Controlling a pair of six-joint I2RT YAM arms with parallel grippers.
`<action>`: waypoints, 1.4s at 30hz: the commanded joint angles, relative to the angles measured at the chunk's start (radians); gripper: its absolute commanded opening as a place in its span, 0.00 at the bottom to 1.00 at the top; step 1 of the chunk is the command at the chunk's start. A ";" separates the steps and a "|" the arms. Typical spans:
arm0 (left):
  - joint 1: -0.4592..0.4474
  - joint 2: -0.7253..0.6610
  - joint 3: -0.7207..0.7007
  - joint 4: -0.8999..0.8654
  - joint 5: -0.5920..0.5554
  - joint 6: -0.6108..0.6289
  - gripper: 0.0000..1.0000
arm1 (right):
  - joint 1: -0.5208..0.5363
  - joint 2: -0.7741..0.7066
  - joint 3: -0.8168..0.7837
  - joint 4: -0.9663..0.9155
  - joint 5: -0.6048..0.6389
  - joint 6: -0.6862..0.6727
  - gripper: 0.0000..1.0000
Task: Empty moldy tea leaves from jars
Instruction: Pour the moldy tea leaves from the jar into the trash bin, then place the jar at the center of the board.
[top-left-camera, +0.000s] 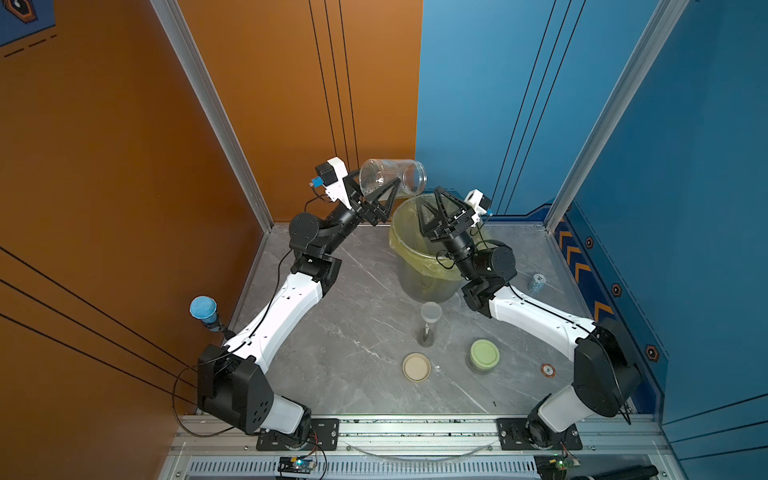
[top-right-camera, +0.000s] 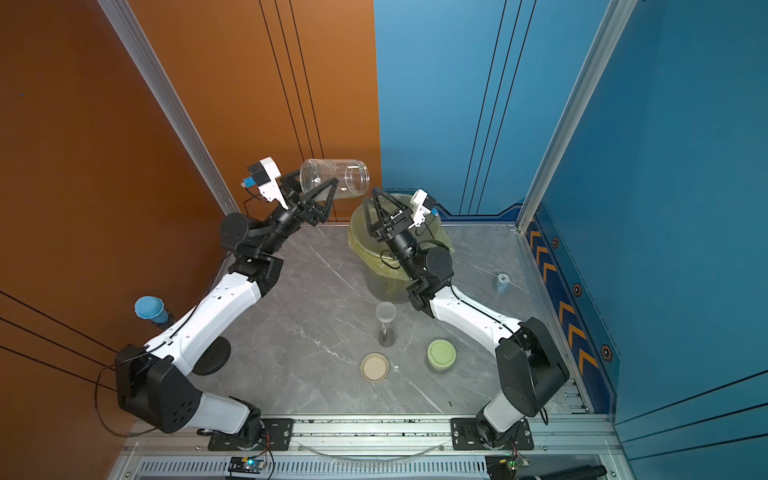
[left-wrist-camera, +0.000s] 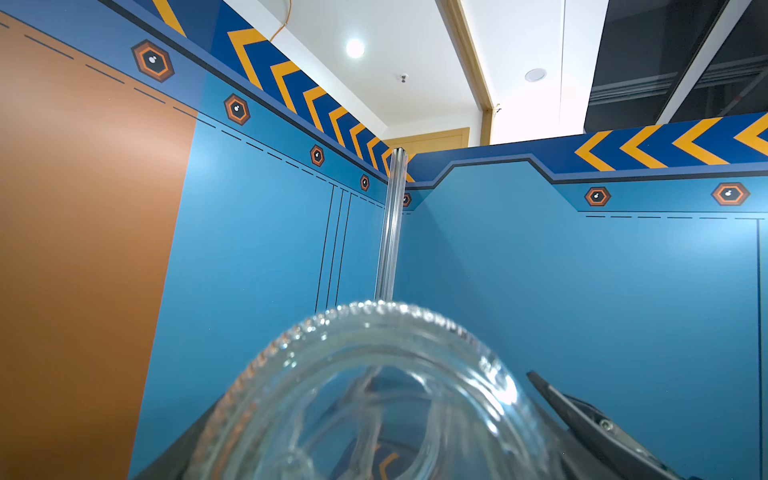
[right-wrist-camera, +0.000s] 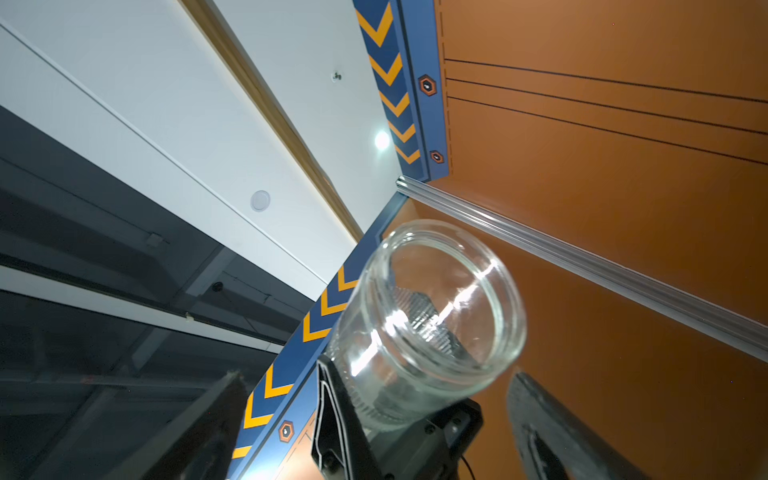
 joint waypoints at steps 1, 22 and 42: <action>-0.004 -0.041 0.009 0.152 -0.049 -0.029 0.30 | 0.022 0.037 0.058 0.064 0.030 0.011 1.00; -0.016 -0.036 -0.063 0.238 -0.040 -0.067 0.30 | 0.079 0.217 0.352 -0.065 0.028 -0.079 1.00; -0.025 -0.051 -0.147 0.267 -0.030 -0.080 0.36 | 0.059 0.290 0.483 -0.098 0.027 -0.107 0.60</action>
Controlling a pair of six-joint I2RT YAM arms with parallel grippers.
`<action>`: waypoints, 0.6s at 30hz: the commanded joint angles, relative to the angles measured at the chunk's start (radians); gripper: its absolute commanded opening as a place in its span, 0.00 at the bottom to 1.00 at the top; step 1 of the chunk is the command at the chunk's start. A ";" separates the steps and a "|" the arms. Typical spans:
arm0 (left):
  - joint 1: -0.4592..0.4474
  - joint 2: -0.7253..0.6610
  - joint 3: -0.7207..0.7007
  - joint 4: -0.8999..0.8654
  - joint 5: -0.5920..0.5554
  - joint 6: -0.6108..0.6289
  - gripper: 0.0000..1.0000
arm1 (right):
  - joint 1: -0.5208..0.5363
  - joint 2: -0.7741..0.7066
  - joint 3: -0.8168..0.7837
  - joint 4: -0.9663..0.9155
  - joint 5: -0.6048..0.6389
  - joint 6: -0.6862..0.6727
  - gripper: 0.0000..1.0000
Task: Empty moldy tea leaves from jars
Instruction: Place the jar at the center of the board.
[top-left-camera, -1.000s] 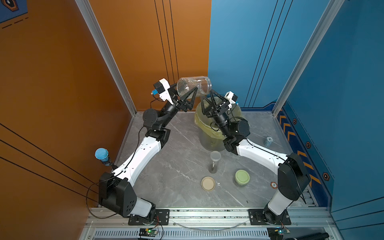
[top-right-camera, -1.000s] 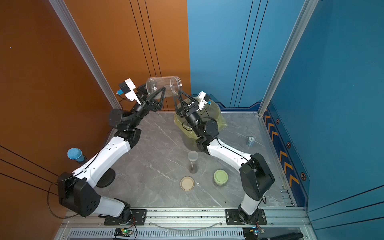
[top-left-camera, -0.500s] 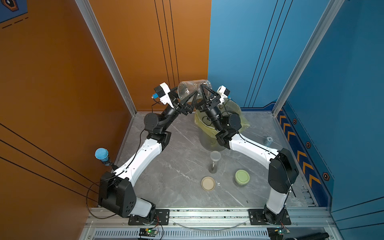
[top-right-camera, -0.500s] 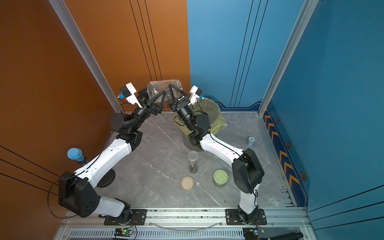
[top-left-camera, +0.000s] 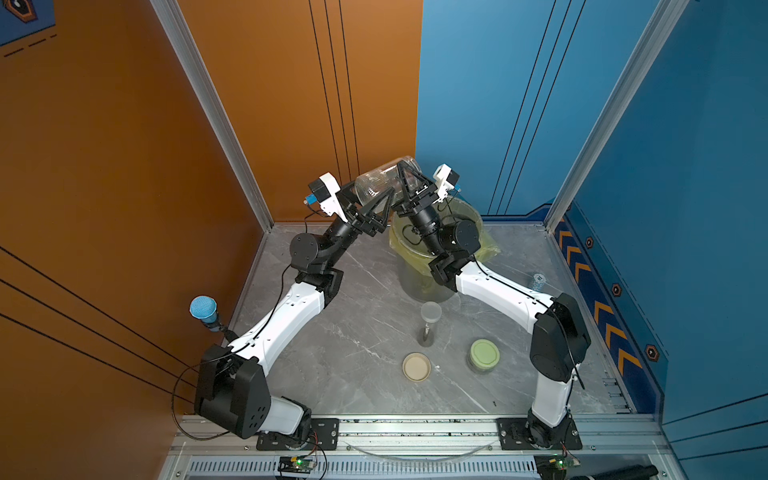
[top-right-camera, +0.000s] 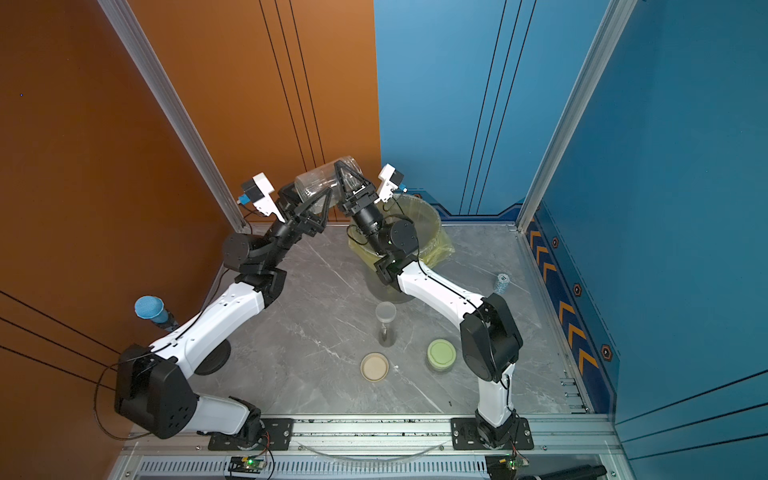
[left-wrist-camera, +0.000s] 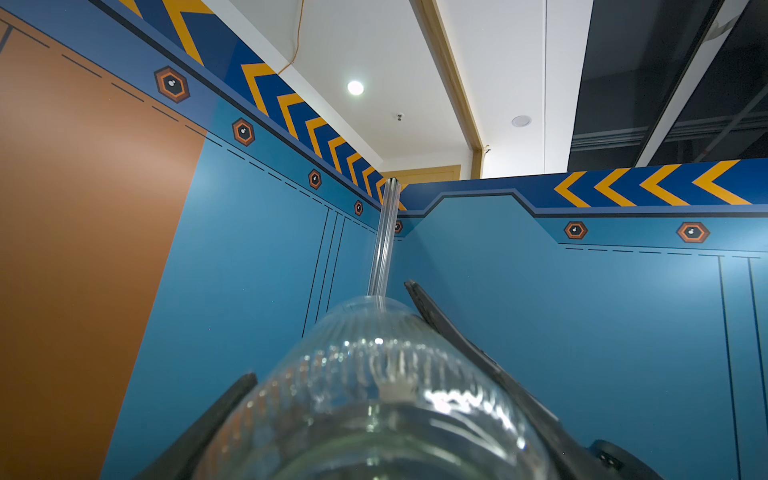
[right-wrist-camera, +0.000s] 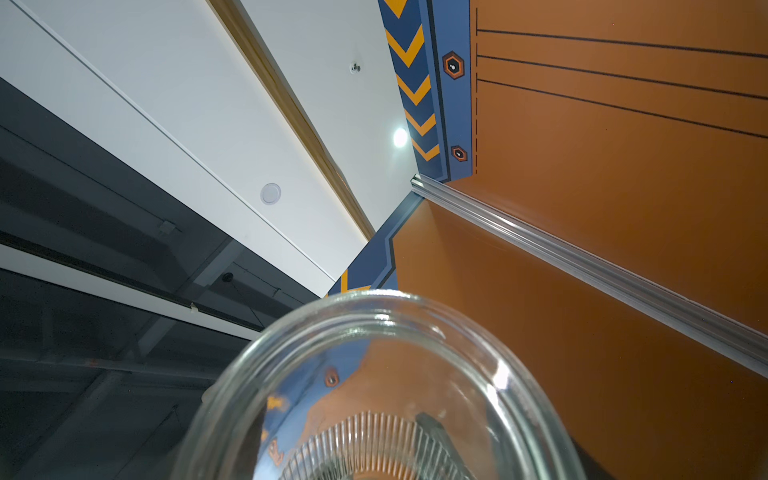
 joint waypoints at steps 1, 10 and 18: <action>-0.005 -0.022 -0.001 0.058 0.018 -0.003 0.38 | -0.007 0.006 0.044 0.020 -0.009 -0.022 0.56; 0.015 -0.034 0.009 0.011 0.045 -0.009 0.99 | -0.039 0.002 0.039 -0.005 -0.047 -0.044 0.37; 0.071 -0.193 -0.067 -0.152 0.032 0.058 0.98 | -0.054 -0.034 0.038 -0.152 -0.140 -0.164 0.35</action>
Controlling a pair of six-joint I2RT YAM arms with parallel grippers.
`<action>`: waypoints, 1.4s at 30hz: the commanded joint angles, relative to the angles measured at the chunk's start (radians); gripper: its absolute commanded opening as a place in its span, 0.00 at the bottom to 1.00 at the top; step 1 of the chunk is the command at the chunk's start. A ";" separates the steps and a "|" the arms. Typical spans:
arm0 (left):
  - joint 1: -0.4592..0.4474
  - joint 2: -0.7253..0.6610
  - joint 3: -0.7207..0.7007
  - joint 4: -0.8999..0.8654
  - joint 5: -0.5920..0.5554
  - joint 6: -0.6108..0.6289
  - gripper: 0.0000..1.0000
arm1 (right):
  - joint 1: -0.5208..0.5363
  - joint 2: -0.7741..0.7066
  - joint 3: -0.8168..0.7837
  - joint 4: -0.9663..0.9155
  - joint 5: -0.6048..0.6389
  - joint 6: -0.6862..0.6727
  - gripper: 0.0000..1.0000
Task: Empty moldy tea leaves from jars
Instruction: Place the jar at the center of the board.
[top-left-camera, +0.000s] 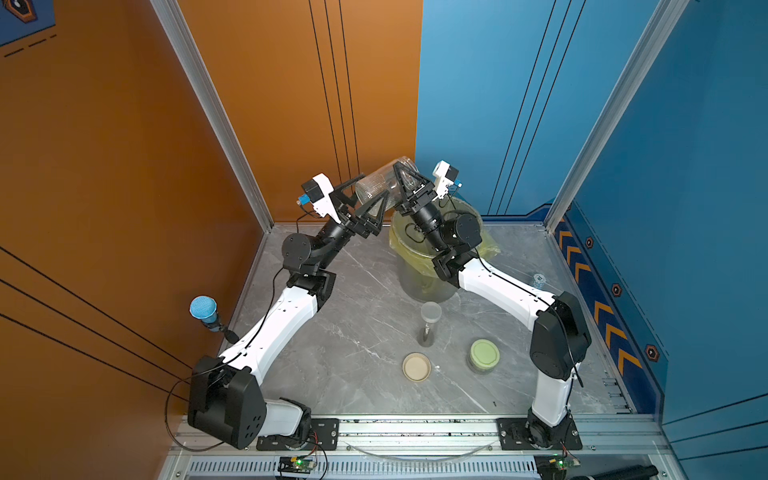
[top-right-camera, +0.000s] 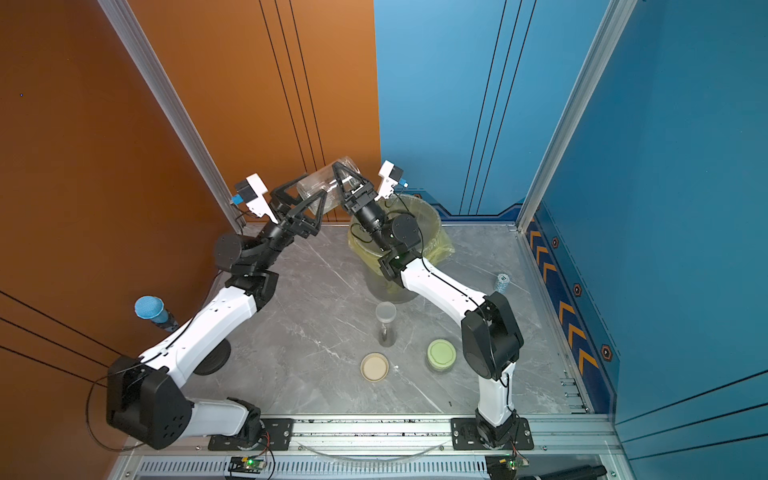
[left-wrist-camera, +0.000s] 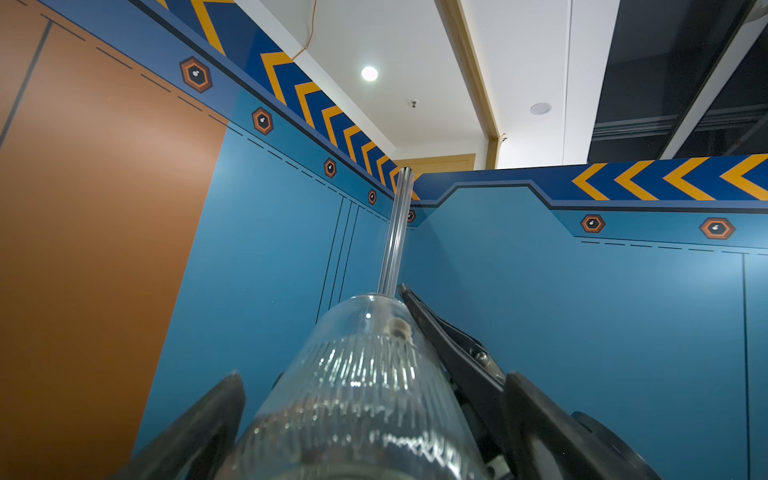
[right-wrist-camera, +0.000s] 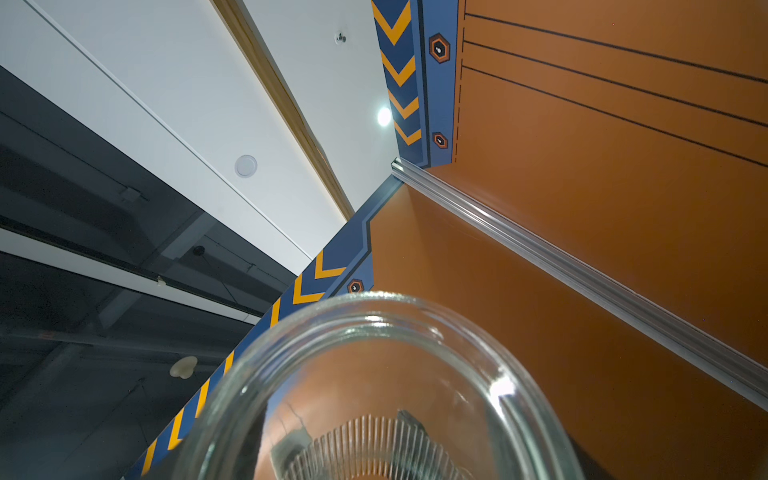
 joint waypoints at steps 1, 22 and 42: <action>0.017 -0.127 -0.029 -0.067 0.016 0.074 0.98 | -0.017 -0.039 0.027 -0.078 -0.050 -0.098 0.35; 0.024 -0.804 -0.115 -1.029 -0.312 0.438 0.98 | 0.307 -0.024 -0.112 -0.448 0.090 -0.986 0.35; 0.000 -0.964 -0.111 -1.232 -0.406 0.480 0.98 | 0.400 0.483 -0.008 -0.159 0.374 -1.293 0.35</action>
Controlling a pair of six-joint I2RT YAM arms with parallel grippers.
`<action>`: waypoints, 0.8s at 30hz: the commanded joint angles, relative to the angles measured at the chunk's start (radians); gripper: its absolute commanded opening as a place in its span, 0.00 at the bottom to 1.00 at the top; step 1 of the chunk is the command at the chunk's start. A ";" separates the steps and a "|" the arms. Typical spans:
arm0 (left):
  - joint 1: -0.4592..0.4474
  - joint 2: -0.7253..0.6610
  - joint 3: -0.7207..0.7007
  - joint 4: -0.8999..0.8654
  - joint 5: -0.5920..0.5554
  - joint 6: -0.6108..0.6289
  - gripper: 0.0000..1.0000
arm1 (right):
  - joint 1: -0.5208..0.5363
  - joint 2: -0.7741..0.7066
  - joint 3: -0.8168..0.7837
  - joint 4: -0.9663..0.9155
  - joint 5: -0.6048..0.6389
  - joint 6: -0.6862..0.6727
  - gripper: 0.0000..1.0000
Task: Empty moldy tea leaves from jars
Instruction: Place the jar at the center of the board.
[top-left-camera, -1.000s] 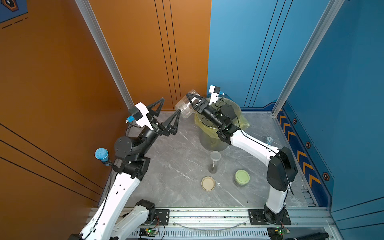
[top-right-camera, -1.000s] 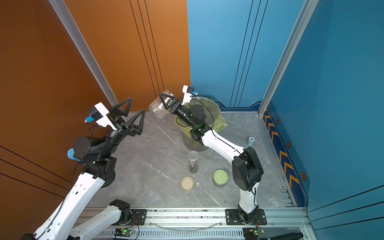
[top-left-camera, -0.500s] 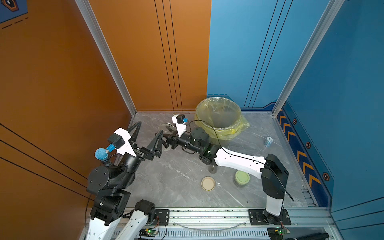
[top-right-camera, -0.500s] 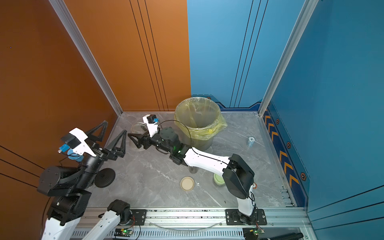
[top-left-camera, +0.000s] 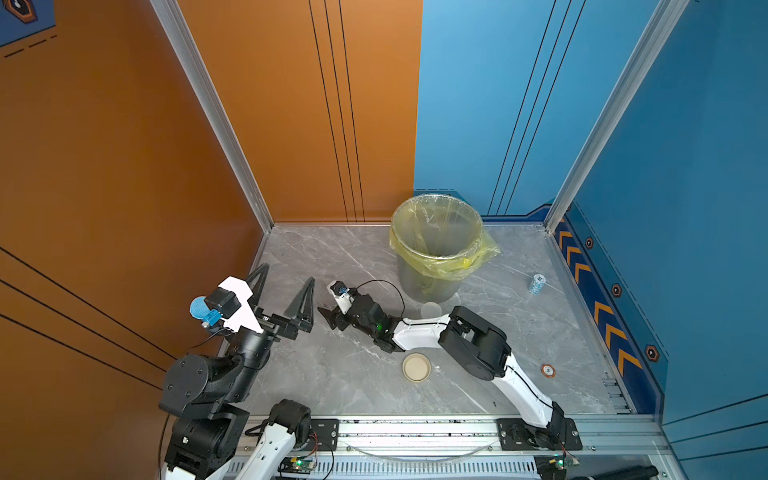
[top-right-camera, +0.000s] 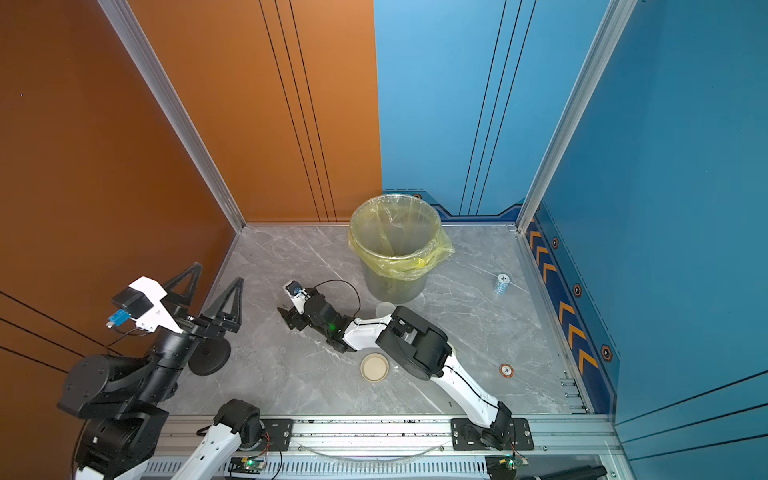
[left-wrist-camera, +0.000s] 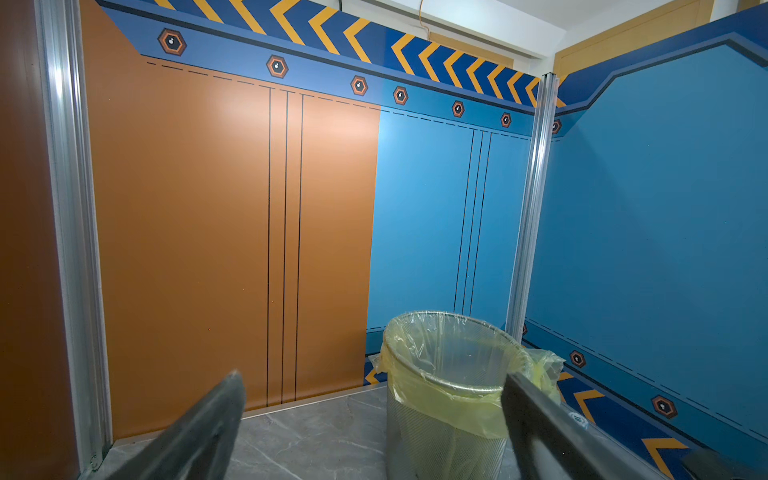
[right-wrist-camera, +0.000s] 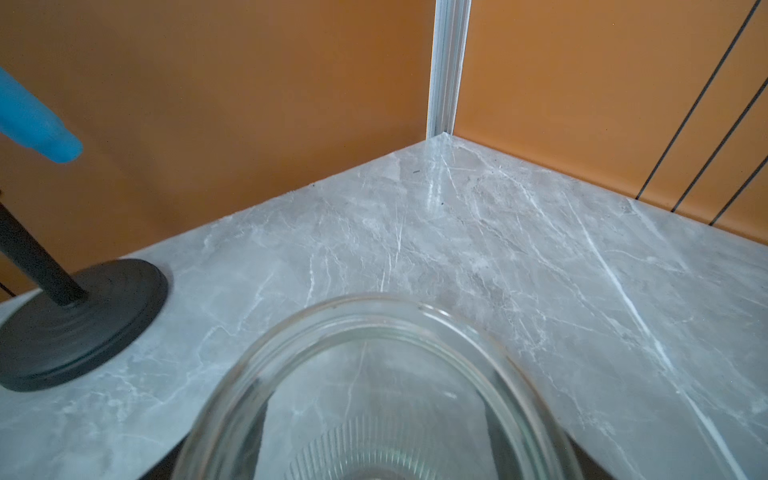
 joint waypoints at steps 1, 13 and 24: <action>-0.009 -0.018 0.018 -0.036 -0.029 0.022 0.98 | 0.009 0.004 0.083 0.142 0.058 -0.050 0.36; -0.017 -0.025 0.002 -0.041 -0.032 0.022 0.98 | 0.026 0.063 0.087 0.183 0.093 -0.090 0.52; -0.018 -0.025 0.005 -0.040 -0.029 0.012 0.98 | 0.038 0.062 0.053 0.204 0.111 -0.082 0.64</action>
